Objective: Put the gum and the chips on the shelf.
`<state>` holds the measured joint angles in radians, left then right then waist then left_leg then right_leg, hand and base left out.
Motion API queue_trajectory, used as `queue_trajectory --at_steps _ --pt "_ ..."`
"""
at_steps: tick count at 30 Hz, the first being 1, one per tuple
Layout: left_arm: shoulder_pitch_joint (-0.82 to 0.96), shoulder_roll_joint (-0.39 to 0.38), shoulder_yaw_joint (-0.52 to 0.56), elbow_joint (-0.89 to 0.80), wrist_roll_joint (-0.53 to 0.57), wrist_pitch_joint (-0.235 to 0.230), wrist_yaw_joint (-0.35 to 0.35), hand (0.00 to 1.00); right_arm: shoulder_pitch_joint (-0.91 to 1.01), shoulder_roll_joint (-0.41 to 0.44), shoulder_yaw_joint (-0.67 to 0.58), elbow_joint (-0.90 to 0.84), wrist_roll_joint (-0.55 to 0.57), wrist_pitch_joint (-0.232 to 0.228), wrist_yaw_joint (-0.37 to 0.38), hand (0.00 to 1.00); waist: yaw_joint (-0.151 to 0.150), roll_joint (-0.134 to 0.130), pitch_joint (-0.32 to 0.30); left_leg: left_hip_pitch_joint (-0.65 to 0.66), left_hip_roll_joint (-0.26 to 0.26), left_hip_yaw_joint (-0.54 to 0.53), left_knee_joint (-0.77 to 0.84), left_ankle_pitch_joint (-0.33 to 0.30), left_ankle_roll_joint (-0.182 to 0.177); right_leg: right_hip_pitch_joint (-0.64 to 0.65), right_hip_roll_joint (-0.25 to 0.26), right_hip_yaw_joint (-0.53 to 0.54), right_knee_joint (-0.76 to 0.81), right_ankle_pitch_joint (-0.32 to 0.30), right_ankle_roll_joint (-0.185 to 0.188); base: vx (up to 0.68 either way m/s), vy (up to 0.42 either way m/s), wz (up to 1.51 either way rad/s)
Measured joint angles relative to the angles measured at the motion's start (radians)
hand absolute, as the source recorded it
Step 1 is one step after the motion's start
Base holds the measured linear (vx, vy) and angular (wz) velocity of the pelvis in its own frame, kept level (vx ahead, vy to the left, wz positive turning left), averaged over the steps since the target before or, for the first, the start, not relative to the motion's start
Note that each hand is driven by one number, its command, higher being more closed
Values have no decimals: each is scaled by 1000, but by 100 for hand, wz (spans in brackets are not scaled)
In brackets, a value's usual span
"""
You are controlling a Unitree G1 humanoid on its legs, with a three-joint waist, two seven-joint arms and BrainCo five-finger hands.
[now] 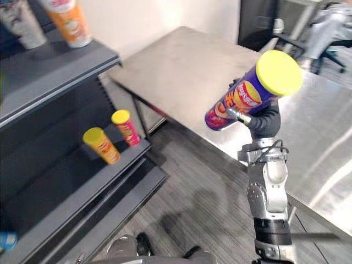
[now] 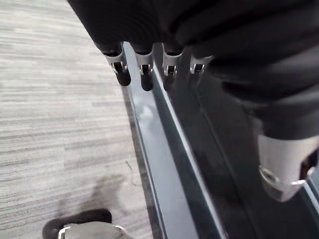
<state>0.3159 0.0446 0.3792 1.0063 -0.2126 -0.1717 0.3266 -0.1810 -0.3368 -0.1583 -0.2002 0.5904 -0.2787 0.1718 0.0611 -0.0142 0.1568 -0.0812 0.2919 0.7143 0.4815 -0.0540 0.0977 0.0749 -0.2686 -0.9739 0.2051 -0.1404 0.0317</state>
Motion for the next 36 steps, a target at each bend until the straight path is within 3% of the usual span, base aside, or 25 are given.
queue_trajectory --at_steps 3,5,9,11,14,19,20,21,22,23,26,30,36 --pt "15 -17 -1 20 0 0 -8 0 8 -2 -37 -1 0 18 -31 100 -13 -12 -33 -29 -82 8 -108 41 -19 -22 -43 -49 15 -3 6 -37 139 88" --pt "23 -23 0 24 0 -3 -9 0 7 3 -40 -1 -1 17 -45 100 -21 -1 -54 -40 -132 -27 -224 45 -23 -51 -52 -87 28 1 12 -48 133 66" --pt "21 -25 -2 31 4 -13 -9 0 7 7 -41 8 -13 18 -87 100 -32 14 -59 -30 -203 -121 -450 85 -78 -111 -99 -130 151 -16 -14 -74 96 55" --pt "19 -23 -20 30 37 -14 -7 0 7 12 -42 18 -70 18 -114 100 -36 12 -58 -10 -240 -161 -527 87 -76 -128 -167 -130 272 -33 -34 -128 107 52" --pt "19 -24 -59 29 44 -13 -7 0 -2 33 -29 18 -98 17 -136 100 -31 5 -57 18 -294 -170 -579 85 -61 -126 -219 -101 312 -33 -35 -147 138 28" --pt "20 -20 -83 20 39 8 -3 0 -7 54 -10 18 -120 18 -120 100 -29 4 -43 12 -292 -111 -548 46 -46 -123 -174 -48 193 10 -7 -98 91 -24" --pt "14 -18 -99 20 39 9 -4 0 -10 54 -10 17 -121 18 -116 100 -30 6 -34 12 -285 -64 -548 6 -77 -123 -143 -32 127 20 6 -76 83 -32" --pt "0 -11 -101 27 39 11 -8 0 -7 66 -12 15 -121 17 -113 100 -33 -20 -31 25 -292 -8 -508 -31 -76 -135 -165 -29 97 32 15 -68 119 -35" --pt "-3 -1 -94 28 38 13 -12 0 -4 77 -15 12 -121 16 -109 100 -31 -33 -26 15 -264 0 -379 -55 -40 -143 -183 -21 112 39 15 1 56 -48" --pt "10 5 -95 28 38 18 -21 0 4 76 -13 3 -123 16 -93 100 -25 3 -21 25 -194 -29 -269 -159 -67 -136 -161 -11 156 42 14 -31 89 -54" --pt "-5 23 -107 16 39 18 -35 0 28 78 -5 6 -133 14 -66 100 -34 -4 -12 20 -205 -45 -273 -163 -75 -141 -142 30 114 88 6 -69 97 -12" --pt "-11 10 -109 26 39 19 -58 0 26 80 33 7 -142 19 -13 100 -21 -2 -12 14 -203 -45 -273 -163 -75 -141 -125 32 82 117 17 -10 65 1" --pt "-7 5 -118 23 39 18 -57 0 16 80 65 28 -152 27 10 100 -17 -1 -14 19 -214 -89 -288 -138 -51 -138 -158 33 154 115 14 91 28 25"
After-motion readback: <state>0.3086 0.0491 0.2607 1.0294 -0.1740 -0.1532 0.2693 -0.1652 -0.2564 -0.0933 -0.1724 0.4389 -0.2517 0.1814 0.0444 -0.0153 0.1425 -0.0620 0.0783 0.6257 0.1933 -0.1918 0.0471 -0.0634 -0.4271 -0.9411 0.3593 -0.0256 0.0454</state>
